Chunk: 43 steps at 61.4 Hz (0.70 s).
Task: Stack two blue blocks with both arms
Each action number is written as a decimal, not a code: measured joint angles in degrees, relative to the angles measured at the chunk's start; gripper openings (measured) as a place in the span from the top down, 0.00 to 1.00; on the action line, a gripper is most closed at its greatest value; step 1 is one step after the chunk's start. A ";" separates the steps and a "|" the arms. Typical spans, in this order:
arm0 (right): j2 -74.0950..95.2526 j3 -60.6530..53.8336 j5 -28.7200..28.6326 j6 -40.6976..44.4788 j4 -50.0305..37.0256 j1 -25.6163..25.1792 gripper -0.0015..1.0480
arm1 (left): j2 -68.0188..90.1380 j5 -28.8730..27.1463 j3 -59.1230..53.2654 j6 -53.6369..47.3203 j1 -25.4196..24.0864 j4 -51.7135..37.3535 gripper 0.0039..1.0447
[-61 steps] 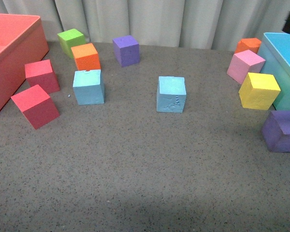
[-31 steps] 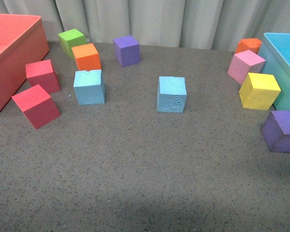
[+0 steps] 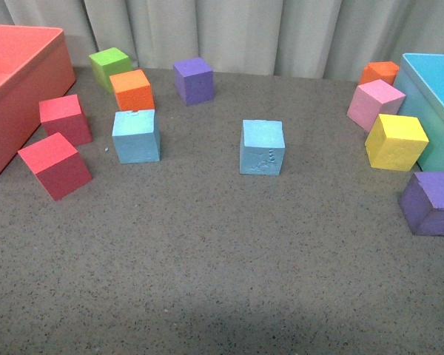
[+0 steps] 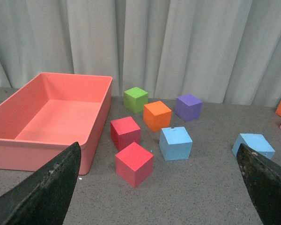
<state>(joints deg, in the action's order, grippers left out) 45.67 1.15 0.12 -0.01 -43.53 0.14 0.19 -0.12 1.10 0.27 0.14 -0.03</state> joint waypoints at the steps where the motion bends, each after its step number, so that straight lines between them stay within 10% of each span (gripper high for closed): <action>1: -0.92 -0.13 0.00 0.00 0.76 0.00 0.99 | 0.00 0.00 0.00 0.00 0.00 0.00 0.06; 43: -26.18 -1.01 -0.02 0.00 23.91 0.00 0.99 | 0.00 0.00 0.00 -0.02 0.00 0.00 0.06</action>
<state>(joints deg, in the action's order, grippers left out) 19.49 0.14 0.10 -0.01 -19.62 0.14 0.19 -0.12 1.10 0.25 0.14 -0.03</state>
